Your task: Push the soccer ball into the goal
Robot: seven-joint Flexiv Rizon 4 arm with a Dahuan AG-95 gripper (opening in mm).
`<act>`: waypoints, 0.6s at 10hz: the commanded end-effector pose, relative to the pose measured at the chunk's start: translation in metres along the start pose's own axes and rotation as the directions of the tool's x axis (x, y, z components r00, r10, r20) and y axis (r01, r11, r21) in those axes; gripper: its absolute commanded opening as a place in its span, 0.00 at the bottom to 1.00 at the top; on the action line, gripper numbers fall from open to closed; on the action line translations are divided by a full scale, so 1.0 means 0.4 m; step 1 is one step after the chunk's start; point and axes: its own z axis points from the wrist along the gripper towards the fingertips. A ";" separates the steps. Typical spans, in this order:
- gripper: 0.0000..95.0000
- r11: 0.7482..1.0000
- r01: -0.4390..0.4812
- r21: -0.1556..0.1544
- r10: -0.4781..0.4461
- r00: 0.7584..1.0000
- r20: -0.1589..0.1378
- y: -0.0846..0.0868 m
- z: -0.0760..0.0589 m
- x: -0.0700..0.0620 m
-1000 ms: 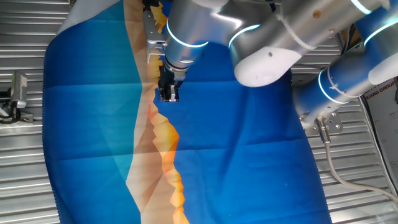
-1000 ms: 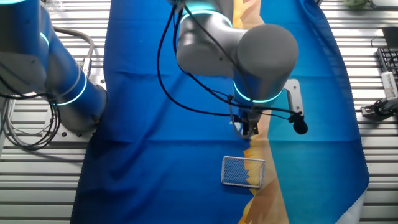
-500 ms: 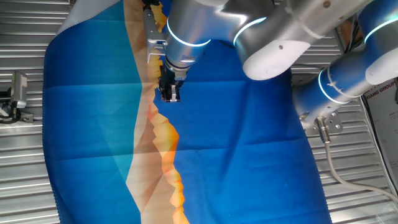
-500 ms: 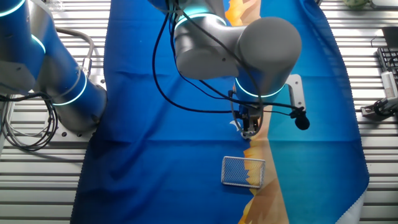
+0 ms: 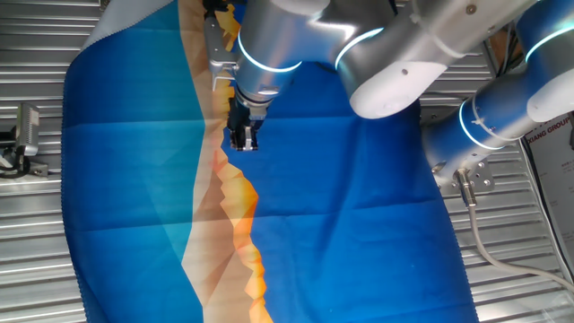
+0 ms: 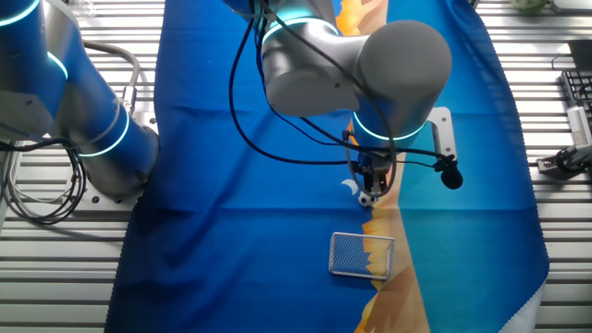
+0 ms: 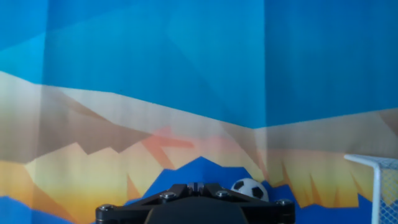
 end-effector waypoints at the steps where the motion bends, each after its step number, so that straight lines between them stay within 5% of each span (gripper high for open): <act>1: 0.00 1.000 0.000 -0.003 0.000 1.000 -0.003 0.001 -0.007 0.004; 6: 0.00 1.000 -0.002 0.000 0.002 1.000 -0.004 0.002 -0.006 0.003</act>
